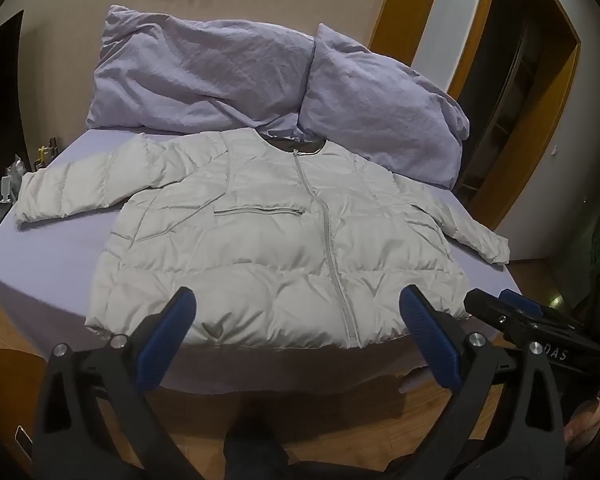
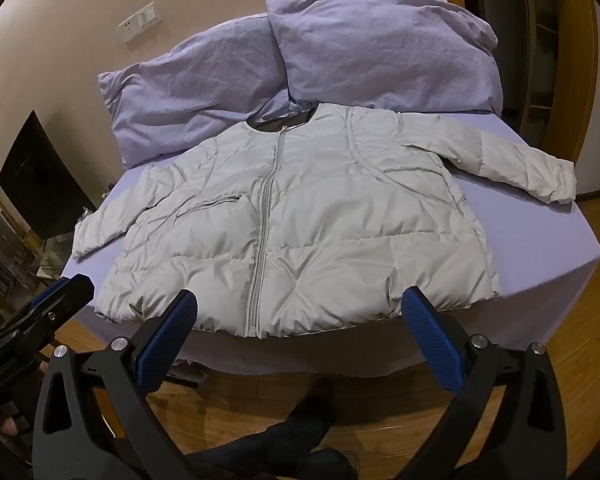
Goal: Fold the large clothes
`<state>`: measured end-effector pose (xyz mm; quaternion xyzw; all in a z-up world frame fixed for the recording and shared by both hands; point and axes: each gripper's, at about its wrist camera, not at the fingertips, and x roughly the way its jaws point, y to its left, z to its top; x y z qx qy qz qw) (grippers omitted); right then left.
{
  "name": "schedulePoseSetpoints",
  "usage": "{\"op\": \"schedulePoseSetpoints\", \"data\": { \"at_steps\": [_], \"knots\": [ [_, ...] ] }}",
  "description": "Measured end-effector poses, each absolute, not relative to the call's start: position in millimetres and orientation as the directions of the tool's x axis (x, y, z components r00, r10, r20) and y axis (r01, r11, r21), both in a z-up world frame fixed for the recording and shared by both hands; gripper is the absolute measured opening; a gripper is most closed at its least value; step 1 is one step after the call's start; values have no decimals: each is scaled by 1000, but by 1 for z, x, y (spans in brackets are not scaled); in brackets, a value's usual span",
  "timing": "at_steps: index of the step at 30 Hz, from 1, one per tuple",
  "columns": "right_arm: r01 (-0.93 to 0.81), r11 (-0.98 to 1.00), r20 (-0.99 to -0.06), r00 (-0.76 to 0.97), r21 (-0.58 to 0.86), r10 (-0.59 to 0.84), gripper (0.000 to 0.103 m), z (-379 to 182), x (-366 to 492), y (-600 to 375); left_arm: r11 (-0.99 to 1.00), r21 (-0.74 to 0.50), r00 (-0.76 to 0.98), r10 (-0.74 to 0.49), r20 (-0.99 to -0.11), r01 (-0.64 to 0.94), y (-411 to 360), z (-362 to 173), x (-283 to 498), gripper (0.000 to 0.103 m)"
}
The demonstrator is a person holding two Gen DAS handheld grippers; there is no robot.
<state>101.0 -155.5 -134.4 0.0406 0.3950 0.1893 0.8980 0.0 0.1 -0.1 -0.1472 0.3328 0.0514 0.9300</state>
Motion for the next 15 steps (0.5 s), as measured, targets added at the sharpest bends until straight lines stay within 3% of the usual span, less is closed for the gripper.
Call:
{"op": "schedulePoseSetpoints", "data": {
  "at_steps": [15],
  "knots": [
    [-308,924,-692,616,227,376,102,-135,102,-155,953,-232,771,2,-637,-194,0,0,0,101]
  ]
}}
